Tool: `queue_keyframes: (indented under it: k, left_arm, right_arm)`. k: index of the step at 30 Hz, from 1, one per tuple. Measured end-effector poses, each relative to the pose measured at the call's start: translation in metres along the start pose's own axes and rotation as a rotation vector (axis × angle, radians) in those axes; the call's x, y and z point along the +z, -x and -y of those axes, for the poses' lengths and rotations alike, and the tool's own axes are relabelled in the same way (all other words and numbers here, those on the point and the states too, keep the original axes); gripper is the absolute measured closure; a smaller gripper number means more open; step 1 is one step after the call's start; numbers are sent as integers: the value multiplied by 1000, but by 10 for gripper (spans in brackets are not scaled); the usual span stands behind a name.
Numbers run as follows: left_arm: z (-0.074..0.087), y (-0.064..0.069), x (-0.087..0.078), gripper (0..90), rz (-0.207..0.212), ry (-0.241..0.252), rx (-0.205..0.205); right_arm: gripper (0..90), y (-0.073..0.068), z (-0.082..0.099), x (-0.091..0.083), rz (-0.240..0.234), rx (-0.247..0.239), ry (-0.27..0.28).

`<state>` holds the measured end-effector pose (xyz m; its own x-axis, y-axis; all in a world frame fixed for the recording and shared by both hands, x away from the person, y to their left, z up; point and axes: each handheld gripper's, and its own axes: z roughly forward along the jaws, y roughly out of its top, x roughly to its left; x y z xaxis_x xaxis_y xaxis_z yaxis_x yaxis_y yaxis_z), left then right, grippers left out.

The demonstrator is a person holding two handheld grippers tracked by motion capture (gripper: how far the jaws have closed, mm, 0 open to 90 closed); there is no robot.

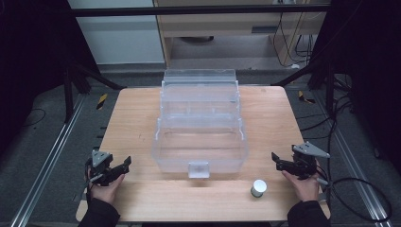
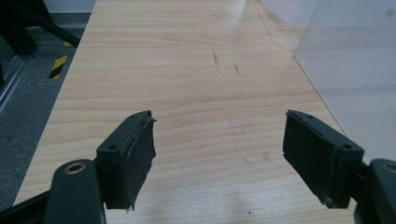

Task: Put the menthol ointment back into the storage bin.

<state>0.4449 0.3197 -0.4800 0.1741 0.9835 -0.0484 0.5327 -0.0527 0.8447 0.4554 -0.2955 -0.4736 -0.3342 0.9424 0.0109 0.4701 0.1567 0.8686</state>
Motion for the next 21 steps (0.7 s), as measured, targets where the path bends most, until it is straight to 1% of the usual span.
queue_keyframes:
  k: [1,3,5,6,7,10,13,14,15,17,18,19,20,21]
  left_arm:
    - [0,0,0,245,3,-3,-1]
    - [1,1,0,252,5,-11,9]
    - [1,2,-1,257,10,-9,7]
    - [1,2,-2,257,11,-9,6]
    - [1,1,-2,257,12,-8,5]
    - [1,2,-1,256,20,-8,7]
    - [1,3,0,256,34,-17,8]
    - [1,4,1,257,37,-18,10]
    - [1,4,1,256,41,-24,12]
    - [1,5,1,257,40,-21,18]
    - [0,5,0,257,40,-17,16]
    - [0,4,0,257,36,-17,12]
    - [0,4,0,256,36,-17,12]
    - [1,3,0,256,36,-18,10]
  right_arm:
    - [144,0,0,0,0,0,0]
    - [158,-2,0,0,-20,-14,-8]
    - [188,-5,0,-2,-41,-17,-18]
    - [188,-5,0,-2,-41,-17,-18]
    - [195,-5,0,-3,-42,-24,-10]
    - [209,-6,-5,-8,-50,-25,0]
    - [229,-6,-9,-9,-57,-9,15]
    - [232,-7,-10,-10,-62,-11,12]
    - [236,-9,-12,-10,-62,-24,10]
    - [241,-11,-15,-10,-76,-44,14]
    - [241,-11,-18,-10,-88,-57,6]
    - [241,-12,-21,-11,-89,-76,-3]
    - [241,-12,-21,-11,-89,-76,-3]
    - [241,-13,-23,-12,-91,-94,-6]
